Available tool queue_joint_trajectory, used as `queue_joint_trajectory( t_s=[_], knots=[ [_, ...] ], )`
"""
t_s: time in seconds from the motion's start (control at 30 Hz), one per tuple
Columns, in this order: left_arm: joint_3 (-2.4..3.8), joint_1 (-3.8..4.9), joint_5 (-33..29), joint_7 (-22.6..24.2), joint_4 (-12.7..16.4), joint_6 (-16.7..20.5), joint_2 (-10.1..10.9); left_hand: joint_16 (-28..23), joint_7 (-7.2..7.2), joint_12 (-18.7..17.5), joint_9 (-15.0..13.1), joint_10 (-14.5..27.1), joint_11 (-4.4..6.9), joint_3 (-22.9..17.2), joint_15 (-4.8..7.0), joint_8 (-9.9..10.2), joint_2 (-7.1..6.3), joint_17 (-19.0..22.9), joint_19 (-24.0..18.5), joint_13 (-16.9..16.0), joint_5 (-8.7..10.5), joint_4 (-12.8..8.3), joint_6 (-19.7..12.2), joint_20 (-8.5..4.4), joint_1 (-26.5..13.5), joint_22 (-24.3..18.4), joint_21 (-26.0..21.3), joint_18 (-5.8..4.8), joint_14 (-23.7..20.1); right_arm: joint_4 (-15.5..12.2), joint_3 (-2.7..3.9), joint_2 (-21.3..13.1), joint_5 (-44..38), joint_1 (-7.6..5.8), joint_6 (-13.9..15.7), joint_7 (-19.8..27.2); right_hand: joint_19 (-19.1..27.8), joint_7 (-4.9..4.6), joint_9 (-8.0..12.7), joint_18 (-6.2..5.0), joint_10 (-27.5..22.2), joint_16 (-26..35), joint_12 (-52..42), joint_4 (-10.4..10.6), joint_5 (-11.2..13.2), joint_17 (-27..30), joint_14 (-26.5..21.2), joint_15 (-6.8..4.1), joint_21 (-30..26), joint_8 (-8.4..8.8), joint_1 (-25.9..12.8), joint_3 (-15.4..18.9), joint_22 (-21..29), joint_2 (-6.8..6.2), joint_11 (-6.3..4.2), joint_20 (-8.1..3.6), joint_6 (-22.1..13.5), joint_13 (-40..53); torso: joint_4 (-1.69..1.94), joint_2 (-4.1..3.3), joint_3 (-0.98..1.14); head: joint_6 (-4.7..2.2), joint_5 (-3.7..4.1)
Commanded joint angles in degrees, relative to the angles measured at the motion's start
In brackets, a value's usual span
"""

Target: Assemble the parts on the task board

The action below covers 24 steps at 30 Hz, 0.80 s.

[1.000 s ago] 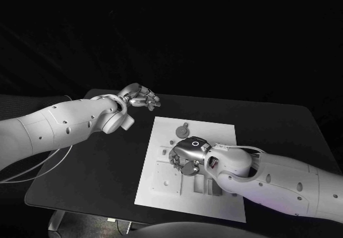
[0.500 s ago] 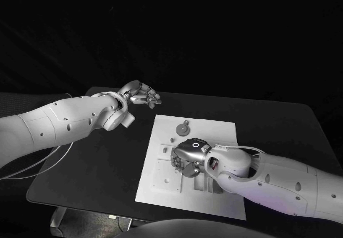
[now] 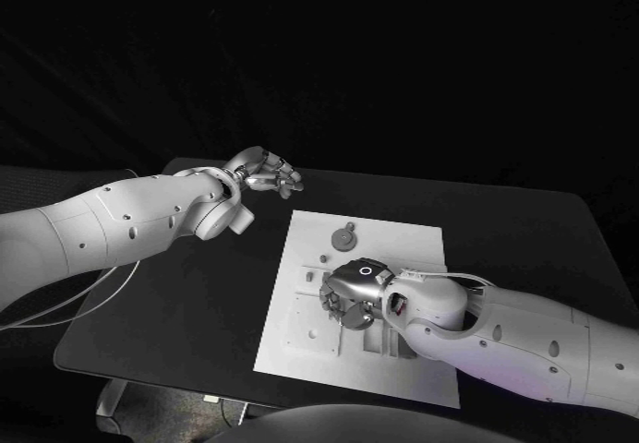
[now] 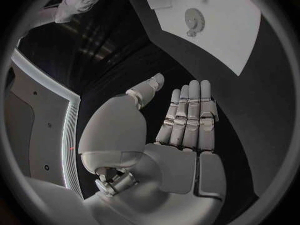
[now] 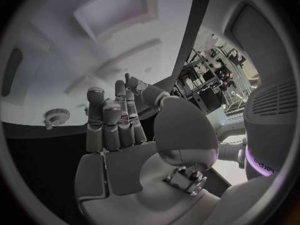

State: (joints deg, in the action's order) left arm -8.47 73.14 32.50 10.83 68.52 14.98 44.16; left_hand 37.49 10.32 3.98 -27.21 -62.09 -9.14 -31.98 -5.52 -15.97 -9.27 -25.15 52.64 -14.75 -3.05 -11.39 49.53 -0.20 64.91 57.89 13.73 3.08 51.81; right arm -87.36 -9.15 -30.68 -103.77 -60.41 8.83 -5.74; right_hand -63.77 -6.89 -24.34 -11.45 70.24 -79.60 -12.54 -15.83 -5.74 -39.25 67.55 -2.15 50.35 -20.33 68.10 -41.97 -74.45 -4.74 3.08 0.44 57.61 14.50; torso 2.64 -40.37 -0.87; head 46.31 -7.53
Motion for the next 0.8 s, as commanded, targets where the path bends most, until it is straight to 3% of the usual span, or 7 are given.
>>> queue_joint_trajectory(
  t_s=[0.03,0.3,0.8],
  knots=[
    [0.05,0.06,-0.35,0.46,0.14,-0.43,-0.03,-0.19,0.02,0.09,0.09,0.46,0.12,0.22,0.01,-0.27,0.06,-0.07,0.43,0.06,-0.15,0.22,-0.26,0.02,0.67,0.09,-0.28,0.82,0.29,0.04,-0.02,0.19,-0.91,0.22,-1.1,0.36,0.18,-0.24,-0.07,-3.55,0.87,0.39,0.25,-0.34,-0.24,-0.08,-0.24,-0.4,-0.11,-0.17,-0.05,-0.09,-0.07,0.52,0.63,-0.4,0.22,0.01,0.0,0.0,-0.01,0.15,-0.17],
    [0.06,0.06,-0.35,0.41,0.11,-0.61,0.0,-0.23,0.02,0.1,0.09,0.46,0.11,0.23,0.01,-0.28,0.08,-0.13,0.44,0.07,-0.15,0.26,-0.25,0.03,0.64,0.09,-0.3,0.81,0.29,0.92,-0.17,0.86,-1.72,0.69,-0.95,0.31,0.19,-0.24,-0.07,-3.55,0.87,0.39,0.27,-0.4,-0.24,-0.1,-0.25,-0.4,-0.13,-0.16,-0.07,-0.1,-0.08,0.54,0.64,-0.4,0.21,0.01,-0.01,0.01,0.0,0.79,-0.54],
    [0.06,0.06,-0.31,0.39,0.09,-0.64,0.04,-0.32,0.0,0.12,0.09,0.46,0.12,0.25,0.0,-0.3,0.07,-0.25,0.43,0.09,-0.15,0.29,-0.23,0.02,0.63,0.11,-0.35,0.81,0.29,1.54,-0.34,1.06,-2.56,0.91,-0.97,0.15,0.2,-0.24,-0.08,-3.55,0.88,0.38,0.33,-0.51,-0.24,-0.13,-0.26,-0.39,-0.14,-0.15,-0.09,-0.1,-0.09,0.54,0.64,-0.4,0.21,0.04,-0.05,0.0,0.05,0.98,-0.71]
  ],
)
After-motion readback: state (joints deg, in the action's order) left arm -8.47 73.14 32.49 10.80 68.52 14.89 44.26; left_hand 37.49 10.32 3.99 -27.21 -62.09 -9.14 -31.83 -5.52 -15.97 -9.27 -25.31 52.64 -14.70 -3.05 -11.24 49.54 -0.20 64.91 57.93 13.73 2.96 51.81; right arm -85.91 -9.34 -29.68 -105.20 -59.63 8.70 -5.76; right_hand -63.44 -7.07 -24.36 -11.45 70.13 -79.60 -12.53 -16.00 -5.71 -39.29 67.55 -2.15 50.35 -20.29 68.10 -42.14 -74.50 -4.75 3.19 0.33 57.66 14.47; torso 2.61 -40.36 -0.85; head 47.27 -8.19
